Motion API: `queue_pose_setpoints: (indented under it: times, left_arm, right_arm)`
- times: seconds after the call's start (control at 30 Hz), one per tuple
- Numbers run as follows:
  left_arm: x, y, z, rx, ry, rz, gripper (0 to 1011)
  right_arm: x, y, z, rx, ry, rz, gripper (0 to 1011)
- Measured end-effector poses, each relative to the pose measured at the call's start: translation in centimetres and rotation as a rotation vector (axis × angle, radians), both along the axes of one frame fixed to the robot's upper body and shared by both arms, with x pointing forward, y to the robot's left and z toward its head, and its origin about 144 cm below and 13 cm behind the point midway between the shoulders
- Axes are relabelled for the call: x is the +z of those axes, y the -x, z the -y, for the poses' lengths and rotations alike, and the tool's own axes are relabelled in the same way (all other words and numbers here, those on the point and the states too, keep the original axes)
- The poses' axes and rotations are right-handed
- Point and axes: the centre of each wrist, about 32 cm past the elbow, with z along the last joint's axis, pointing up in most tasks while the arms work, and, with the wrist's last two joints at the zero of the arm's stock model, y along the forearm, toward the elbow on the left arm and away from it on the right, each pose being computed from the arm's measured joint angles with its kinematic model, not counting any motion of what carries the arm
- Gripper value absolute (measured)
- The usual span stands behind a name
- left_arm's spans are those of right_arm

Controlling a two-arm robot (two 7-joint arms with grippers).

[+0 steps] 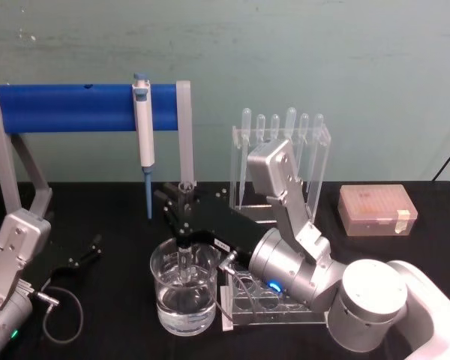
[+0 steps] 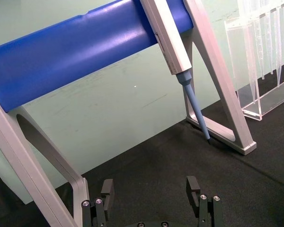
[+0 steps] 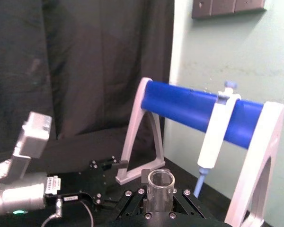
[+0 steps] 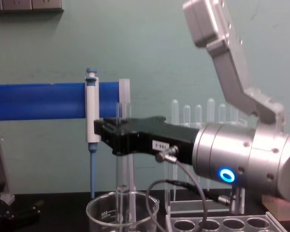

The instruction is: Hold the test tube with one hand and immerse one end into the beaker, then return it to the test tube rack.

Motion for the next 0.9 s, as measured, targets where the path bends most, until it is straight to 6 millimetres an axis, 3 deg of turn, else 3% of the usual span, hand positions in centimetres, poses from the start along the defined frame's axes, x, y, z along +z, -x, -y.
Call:
queue_pose_setpoints:
  times: [0.33,0.57,0.9]
  left_arm:
    - [0.0,0.0,0.0,0.0,0.0,0.0,1000]
    - [0.0,0.0,0.0,0.0,0.0,0.0,1000]
    - [0.0,0.0,0.0,0.0,0.0,0.0,1000]
  right_arm:
    - [4.1,0.8,0.6,0.027,0.012,0.077,136]
    - [5.9,1.2,1.6,0.02,0.018,0.109,136]
    - [6.5,2.3,5.7,-0.069,0.026,0.122,136]
